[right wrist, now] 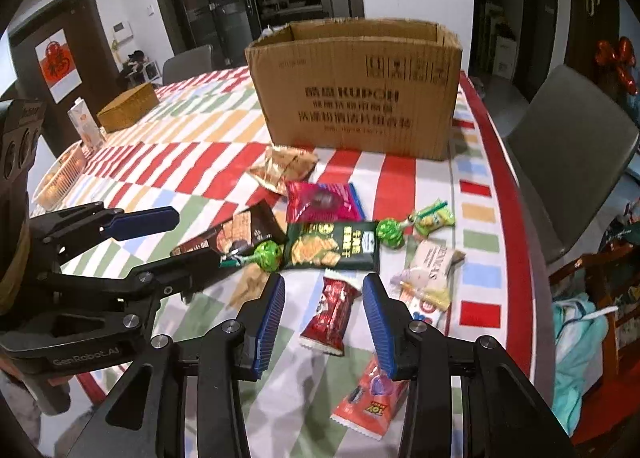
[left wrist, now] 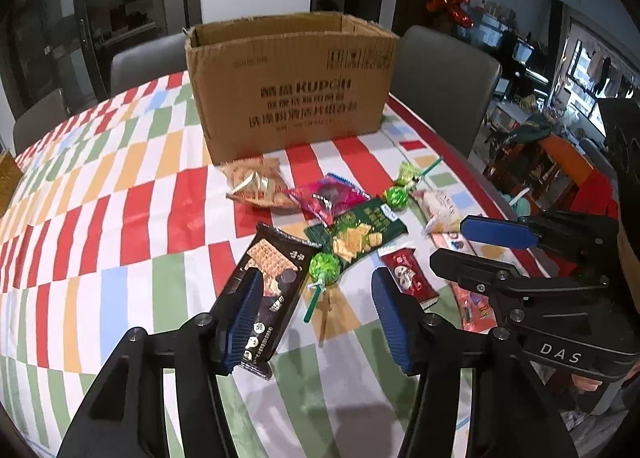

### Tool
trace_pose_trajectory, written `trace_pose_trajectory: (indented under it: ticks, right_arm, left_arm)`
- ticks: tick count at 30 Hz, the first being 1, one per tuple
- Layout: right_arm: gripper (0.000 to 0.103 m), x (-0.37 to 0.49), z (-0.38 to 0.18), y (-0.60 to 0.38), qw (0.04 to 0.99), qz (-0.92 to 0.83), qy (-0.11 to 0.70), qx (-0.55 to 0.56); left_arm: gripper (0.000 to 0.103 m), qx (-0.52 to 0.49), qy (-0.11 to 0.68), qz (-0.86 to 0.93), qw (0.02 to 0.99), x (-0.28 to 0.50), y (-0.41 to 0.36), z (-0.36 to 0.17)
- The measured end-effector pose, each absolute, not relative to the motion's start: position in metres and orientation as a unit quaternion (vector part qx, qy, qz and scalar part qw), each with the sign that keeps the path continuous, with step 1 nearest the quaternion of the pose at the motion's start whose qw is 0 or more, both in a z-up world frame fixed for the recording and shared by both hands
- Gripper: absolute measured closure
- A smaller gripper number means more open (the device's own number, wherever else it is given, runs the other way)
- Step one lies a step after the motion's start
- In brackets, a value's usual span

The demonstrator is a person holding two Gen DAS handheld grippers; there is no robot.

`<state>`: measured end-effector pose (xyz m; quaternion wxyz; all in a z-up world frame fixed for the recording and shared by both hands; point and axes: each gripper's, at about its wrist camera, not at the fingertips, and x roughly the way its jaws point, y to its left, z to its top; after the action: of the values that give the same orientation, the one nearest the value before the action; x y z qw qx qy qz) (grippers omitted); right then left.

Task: Organize snacks
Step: 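Move both tools back down to the snack pile, then grasp the green lollipop with the left tool while the right tool grasps the red bar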

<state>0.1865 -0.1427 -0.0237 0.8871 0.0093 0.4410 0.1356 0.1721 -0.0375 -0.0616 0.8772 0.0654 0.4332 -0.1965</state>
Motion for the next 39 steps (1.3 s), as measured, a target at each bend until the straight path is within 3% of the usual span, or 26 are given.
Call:
trace_pose_trajectory:
  ticks: [20, 39]
  right_arm:
    - [0.062, 0.205, -0.063, -0.148, 0.863, 0.131, 0.485, 0.052]
    - [0.076, 0.223, -0.088, -0.139, 0.846, 0.139, 0.511, 0.057]
  left_arm:
    - [0.073, 0.084, 0.488, -0.226, 0.839, 0.213, -0.059, -0.101]
    - [0.077, 0.068, 0.518, -0.215, 0.825, 0.232, -0.067, -0.124]
